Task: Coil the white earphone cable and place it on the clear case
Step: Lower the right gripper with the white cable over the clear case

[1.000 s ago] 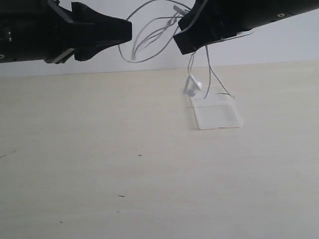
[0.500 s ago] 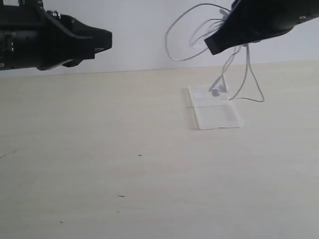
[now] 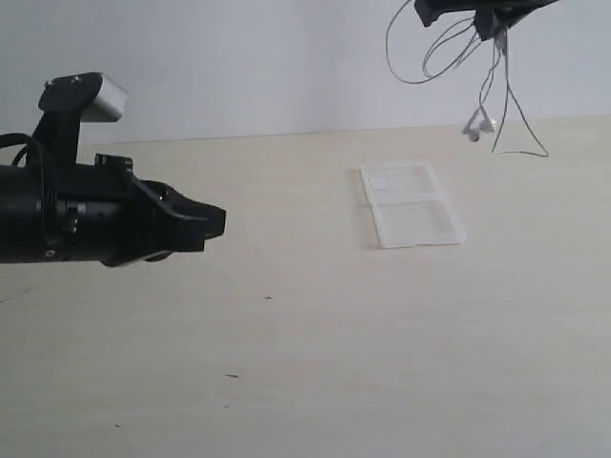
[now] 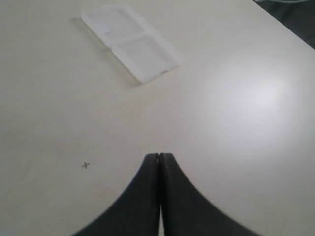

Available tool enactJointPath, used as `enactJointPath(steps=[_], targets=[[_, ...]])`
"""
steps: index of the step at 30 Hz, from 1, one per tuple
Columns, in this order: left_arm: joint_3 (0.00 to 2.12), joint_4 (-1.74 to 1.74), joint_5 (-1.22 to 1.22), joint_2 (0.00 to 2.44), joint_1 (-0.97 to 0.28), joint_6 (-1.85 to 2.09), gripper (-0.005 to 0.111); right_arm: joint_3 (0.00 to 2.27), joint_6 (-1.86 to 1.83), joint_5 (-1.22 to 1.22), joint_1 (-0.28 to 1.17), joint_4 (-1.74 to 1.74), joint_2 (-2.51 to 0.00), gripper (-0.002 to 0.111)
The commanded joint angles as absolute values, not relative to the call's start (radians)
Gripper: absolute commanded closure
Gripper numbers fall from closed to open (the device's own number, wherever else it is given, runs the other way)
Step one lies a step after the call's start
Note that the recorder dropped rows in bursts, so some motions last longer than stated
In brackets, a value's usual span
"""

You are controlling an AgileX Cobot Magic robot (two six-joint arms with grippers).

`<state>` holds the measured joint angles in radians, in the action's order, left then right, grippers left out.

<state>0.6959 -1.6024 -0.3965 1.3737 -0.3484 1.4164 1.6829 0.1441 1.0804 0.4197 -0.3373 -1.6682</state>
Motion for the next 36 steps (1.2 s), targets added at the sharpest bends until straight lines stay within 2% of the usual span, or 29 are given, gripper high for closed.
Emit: enactJointPath(steps=[1,4,8,23,36], targets=[[0.641,-1.609,-0.483,1.372,-0.349,1.406,0.107,1.813,-0.032,1.088,0.298,-0.007,-1.835,0.108],[0.594,-1.605,-0.522,1.372,-0.349,1.406,0.107,1.928,-0.06,1.133,0.249,0.13,-1.975,0.108],[0.521,-1.601,-0.533,1.372,-0.349,1.406,0.107,2.028,0.087,1.133,0.244,0.075,-2.087,0.108],[0.405,-1.58,-0.599,1.372,-0.349,1.408,0.107,2.031,0.149,0.994,0.244,0.059,-2.261,0.108],[0.394,-1.552,-0.609,1.372,-0.349,1.406,0.107,2.031,0.215,0.841,0.244,0.0,-2.275,0.108]])
